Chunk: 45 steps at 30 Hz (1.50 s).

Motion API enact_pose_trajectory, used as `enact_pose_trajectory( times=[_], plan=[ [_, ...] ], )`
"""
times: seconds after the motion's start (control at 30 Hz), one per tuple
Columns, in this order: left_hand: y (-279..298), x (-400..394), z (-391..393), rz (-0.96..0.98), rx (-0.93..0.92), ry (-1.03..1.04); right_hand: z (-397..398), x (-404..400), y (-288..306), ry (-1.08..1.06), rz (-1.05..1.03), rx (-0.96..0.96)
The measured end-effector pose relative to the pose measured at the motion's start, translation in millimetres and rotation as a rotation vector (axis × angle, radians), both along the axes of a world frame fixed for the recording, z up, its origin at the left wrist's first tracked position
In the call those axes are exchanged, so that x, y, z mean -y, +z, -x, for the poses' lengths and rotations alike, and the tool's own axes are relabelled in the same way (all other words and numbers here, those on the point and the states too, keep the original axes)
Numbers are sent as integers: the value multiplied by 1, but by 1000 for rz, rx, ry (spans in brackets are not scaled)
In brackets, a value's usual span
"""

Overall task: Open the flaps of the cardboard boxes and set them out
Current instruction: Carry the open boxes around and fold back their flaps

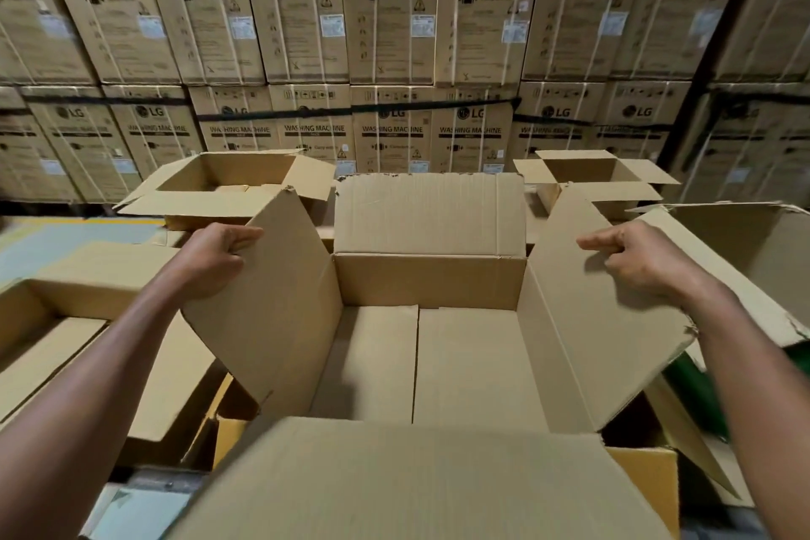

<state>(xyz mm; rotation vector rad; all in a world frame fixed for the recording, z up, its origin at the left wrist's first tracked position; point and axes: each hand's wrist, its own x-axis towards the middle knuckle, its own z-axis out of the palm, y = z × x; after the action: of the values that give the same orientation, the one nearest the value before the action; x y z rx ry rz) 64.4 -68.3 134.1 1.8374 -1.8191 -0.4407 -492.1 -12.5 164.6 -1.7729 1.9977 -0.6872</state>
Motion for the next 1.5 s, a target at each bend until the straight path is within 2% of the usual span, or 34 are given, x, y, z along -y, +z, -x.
enact_pose_trajectory(
  times=[0.3, 0.53, 0.7, 0.97, 1.17, 1.5],
  plan=[
    [-45, -4, -4, -34, -15, 27, -2, 2, -51, -48, -28, 9],
    [-63, 2, -25, -7, -32, 44, 11, 4, -69, -95, -2, 28],
    [-63, 2, -26, -1, -6, 10, 14, 3, -72, -100, -33, 35],
    [-56, 5, -24, -74, 36, 2, 23, 9, -70, -88, -151, -110],
    [-59, 0, -23, -16, -45, 35, 35, 10, -71, -92, -127, -90],
    [-54, 0, -17, -19, -50, 42, 52, 11, -74, -87, -129, -84]
  ],
)
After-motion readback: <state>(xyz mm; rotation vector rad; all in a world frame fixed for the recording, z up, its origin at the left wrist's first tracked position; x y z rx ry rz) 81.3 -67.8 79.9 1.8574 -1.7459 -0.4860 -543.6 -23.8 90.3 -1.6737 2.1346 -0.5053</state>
